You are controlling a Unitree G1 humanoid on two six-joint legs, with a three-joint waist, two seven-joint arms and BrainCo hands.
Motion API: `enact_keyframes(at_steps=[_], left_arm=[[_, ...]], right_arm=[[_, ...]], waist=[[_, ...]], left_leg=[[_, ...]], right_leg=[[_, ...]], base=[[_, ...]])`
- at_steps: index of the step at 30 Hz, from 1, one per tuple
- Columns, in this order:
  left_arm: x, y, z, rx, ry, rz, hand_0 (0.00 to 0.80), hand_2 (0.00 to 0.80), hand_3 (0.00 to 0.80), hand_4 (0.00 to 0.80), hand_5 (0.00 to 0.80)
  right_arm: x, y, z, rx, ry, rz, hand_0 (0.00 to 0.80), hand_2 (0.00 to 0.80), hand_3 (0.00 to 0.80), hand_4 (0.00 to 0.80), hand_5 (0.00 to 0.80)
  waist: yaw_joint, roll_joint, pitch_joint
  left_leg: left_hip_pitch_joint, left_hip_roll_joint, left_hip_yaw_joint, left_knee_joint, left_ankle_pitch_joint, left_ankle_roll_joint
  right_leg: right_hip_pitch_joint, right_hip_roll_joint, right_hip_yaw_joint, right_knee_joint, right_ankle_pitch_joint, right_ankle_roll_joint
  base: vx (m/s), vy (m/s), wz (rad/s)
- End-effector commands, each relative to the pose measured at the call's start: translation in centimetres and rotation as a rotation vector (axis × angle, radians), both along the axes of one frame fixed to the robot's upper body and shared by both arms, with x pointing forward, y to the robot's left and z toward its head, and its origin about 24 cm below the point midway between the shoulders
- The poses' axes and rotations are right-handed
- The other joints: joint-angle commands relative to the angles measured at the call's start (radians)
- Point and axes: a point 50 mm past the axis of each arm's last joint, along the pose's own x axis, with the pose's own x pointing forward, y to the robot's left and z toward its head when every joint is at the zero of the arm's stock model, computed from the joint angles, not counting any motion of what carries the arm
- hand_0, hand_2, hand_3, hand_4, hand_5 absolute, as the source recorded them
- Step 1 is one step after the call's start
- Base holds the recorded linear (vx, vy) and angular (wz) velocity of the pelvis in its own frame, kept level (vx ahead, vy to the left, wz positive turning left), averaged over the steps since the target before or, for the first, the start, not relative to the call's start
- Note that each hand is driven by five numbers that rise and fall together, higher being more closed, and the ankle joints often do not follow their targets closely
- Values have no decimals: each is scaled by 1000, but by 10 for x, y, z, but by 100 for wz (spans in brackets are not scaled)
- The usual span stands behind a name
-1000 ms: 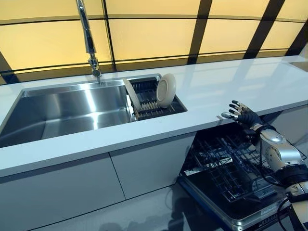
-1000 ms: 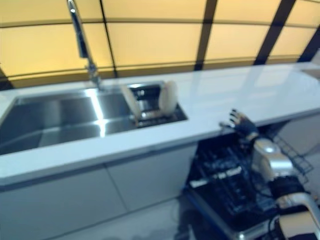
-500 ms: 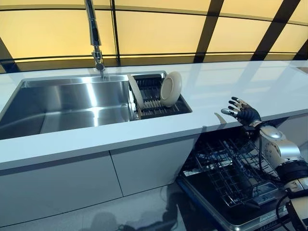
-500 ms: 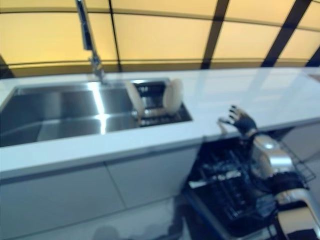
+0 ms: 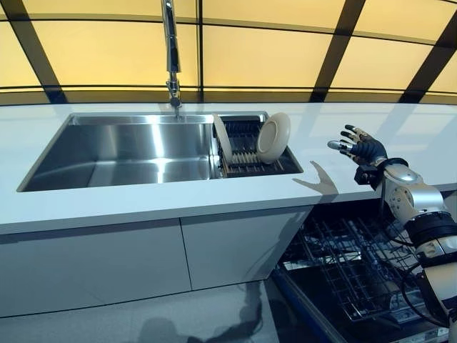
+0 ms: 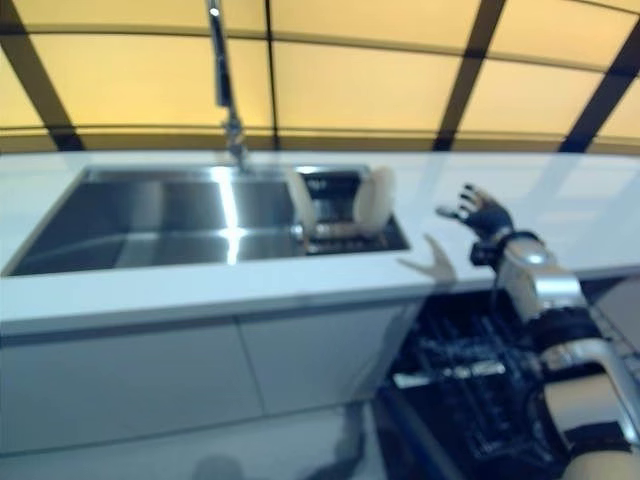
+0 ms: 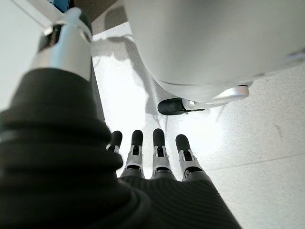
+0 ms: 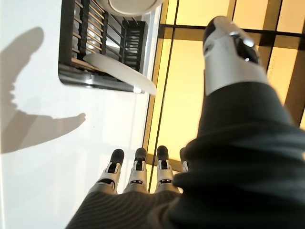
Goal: Take plates into dishwasher
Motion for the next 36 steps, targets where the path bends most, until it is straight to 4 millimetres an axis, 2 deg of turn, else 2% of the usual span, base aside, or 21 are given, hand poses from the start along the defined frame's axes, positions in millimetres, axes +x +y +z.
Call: enact_keyframes(at_steps=[1, 4, 8, 9, 10, 12, 13, 15, 16, 18, 22, 28, 36], left_arm=[[12, 4, 4, 5, -26, -20, 0, 0, 0, 0, 0], [18, 2, 5, 10, -51, -26, 0, 0, 0, 0, 0], [21, 3, 6, 20, -60, -35, 0, 0, 0, 0, 0], [22, 4, 7, 25, -56, -49, 0, 0, 0, 0, 0], [22, 6, 7, 30, -46, -67, 0, 0, 0, 0, 0], [19, 10, 8, 35, -35, -69, 0, 0, 0, 0, 0], [17, 15, 9, 38, -28, -53, 0, 0, 0, 0, 0], [17, 20, 10, 35, -35, -30, 0, 0, 0, 0, 0], [18, 21, 11, 20, -51, -1, 0, 0, 0, 0, 0], [27, 20, 13, 22, -79, 5, 0, 0, 0, 0, 0], [35, 14, 15, 21, -104, -33, 0, 0, 0, 0, 0], [27, 11, 11, 19, -87, -43, 0, 0, 0, 0, 0], [22, 9, 9, 13, -77, -46, 0, 0, 0, 0, 0]], right_arm=[[8, 11, 49, -29, -118, 6, 0, 0, 0, 0, 0], [10, 19, 58, -48, -133, 21, 0, 0, 0, 0, 0], [10, 9, 50, -47, -110, -13, 0, 0, 0, 0, 0], [9, 4, 45, -42, -103, -25, 0, 0, 0, 0, 0], [6, -2, 39, -38, -96, -41, 0, 0, 0, 0, 0], [1, -11, 31, -33, -91, -58, 0, 0, 0, 0, 0], [-2, -16, 26, -40, -84, -69, 0, 0, 0, 0, 0], [-5, -21, 27, -51, -83, -82, 0, 0, 0, 0, 0], [-5, -25, 34, -55, -99, -84, 0, 0, 0, 0, 0], [-7, -31, 41, -40, -130, -107, 0, 0, 0, 0, 0], [-11, -33, 43, -48, -156, -112, 0, 0, 0, 0, 0], [-14, -33, 33, -39, -134, -138, 0, 0, 0, 0, 0], [-14, -40, 30, -30, -118, -143, 0, 0, 0, 0, 0]], waist=[[51, -34, -25], [61, -31, -15], [66, -24, -2], [66, -19, 6], [55, -13, 27], [40, -8, 58], [25, -11, 72], [7, -19, 75], [-4, -24, 73], [-22, -23, 70], [-15, -32, 51], [-12, -35, 41], [-14, -28, 22]], left_leg=[[12, -12, 6, -3, -48, -8], [5, -14, 1, -3, -45, -9], [13, -22, -8, 9, -41, 6], [13, -26, -11, 18, -36, 15], [20, -31, -11, 36, -35, 30], [34, -36, -30, 56, -47, 39], [52, -39, -48, 55, -57, 39], [74, -39, -62, 43, -64, 34], [87, -37, -67, 30, -77, 27], [85, -40, -89, 19, -92, 33], [57, -17, -53, 13, -75, 15], [33, 14, -23, 14, -58, -7], [38, 13, -20, 7, -67, -15]], right_leg=[[-57, -22, 7, -2, 67, 33], [-61, -24, -4, 3, 61, 28], [-62, -40, -10, 89, 23, 23], [-76, -45, -11, 171, 0, 23], [-138, -61, -2, 339, 40, 47], [-221, -66, 38, 477, 88, 76], [-245, -68, 65, 464, 111, 83], [-241, -71, 80, 370, 111, 81], [-238, -71, 84, 255, 116, 76], [-242, -35, 132, 192, 104, 59], [-165, -17, 100, 94, 95, 42], [-121, -8, 72, 57, 73, 29], [-103, -11, 67, 28, 71, 26]], base=[[-9, 17, 8], [-66, 75, 6], [-13, 121, 10], [97, 167, 7], [112, 149, 7], [152, 50, 26], [210, -78, 40], [195, -151, 46], [138, -224, 51], [101, -221, 40], [99, -192, 71], [80, -77, -10], [26, -2, -2]])
